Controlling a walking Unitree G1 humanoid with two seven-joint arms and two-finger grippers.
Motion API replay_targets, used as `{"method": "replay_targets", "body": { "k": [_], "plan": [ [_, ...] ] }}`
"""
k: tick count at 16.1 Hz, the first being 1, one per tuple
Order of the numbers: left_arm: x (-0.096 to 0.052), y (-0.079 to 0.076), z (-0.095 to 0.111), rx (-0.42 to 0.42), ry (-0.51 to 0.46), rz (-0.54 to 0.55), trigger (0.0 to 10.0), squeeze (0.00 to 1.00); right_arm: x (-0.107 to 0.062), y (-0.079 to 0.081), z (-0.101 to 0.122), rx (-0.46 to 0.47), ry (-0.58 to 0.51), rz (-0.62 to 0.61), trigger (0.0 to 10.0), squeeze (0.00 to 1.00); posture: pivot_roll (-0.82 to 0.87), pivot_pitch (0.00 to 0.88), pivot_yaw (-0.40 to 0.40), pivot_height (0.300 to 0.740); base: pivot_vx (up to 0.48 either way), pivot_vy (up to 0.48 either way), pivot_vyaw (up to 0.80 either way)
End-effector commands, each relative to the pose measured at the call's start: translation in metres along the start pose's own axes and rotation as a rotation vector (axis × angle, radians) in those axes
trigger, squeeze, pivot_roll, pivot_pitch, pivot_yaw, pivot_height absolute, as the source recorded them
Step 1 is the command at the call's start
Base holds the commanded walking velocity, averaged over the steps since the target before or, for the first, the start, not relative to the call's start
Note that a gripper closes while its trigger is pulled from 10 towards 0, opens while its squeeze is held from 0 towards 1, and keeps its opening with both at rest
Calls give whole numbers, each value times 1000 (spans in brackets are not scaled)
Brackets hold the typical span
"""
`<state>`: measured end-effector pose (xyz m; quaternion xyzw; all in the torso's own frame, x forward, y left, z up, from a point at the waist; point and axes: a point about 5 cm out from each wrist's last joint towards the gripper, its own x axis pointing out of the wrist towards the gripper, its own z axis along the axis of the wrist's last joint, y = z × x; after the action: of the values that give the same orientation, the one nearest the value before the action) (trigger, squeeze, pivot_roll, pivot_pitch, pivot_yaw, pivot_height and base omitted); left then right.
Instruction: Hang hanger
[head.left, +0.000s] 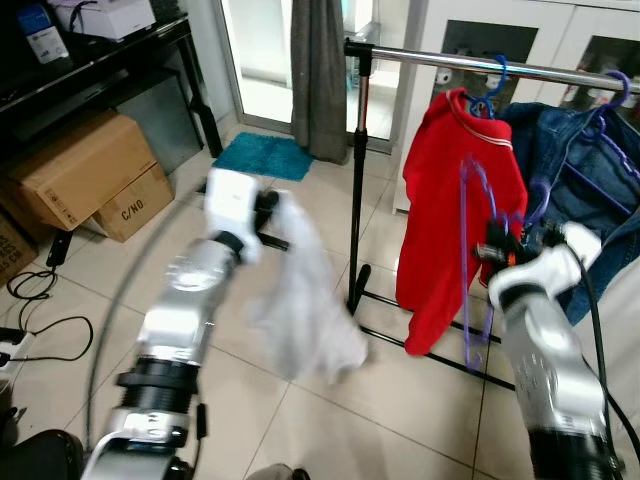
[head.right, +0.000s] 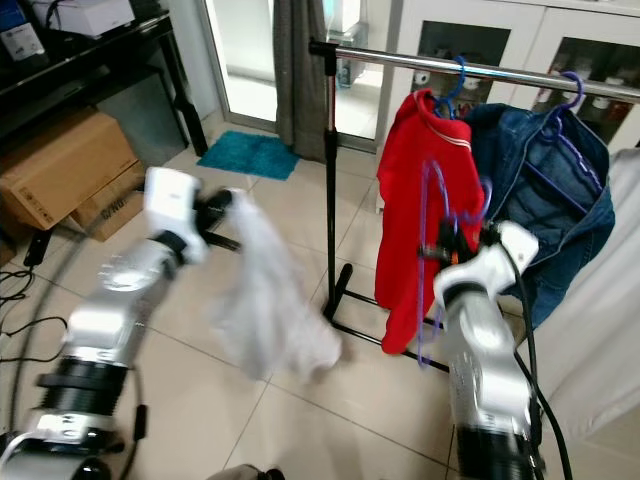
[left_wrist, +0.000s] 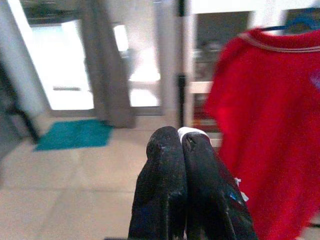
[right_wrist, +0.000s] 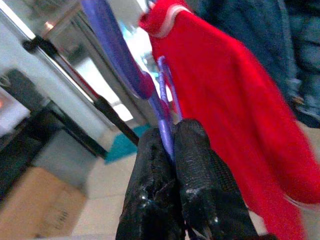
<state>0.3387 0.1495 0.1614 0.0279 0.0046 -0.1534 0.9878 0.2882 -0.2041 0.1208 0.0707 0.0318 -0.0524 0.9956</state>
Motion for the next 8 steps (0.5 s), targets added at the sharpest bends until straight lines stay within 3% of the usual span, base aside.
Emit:
{"method": "replay_targets", "body": {
  "k": [1, 3, 4, 5, 6, 8],
  "plan": [
    [-5, 9, 8, 31, -30, 45, 10000, 0, -5, 8, 4, -54, 2, 18, 10000, 0, -58, 0, 90, 740, 0, 0, -650],
    [-10, 14, 12, 52, -87, 65, 10000, 0, -13, 7, -3, -85, 31, -8, 10000, 0, -69, 0, 95, 740, 0, 0, -706],
    [-15, 19, 9, 47, -118, 159, 10000, 0, -27, 3, -6, -157, 33, -75, 10000, 0, -81, 0, 98, 740, 0, 0, -763],
    [-18, 16, 1, 22, -113, 240, 10000, 0, -38, 5, -11, -109, 41, -39, 10000, 0, -74, 0, 93, 740, 0, 0, -800],
    [-20, 16, -8, 18, -36, 285, 10000, 0, -40, 9, -11, -97, 40, -15, 10000, 0, -68, 0, 84, 740, 0, 0, -800],
    [-29, 0, -17, -52, 2, 29, 10000, 0, -35, 16, -6, -108, 29, -3, 10000, 0, -60, 0, 48, 740, 0, 0, -800]
  ]
}}
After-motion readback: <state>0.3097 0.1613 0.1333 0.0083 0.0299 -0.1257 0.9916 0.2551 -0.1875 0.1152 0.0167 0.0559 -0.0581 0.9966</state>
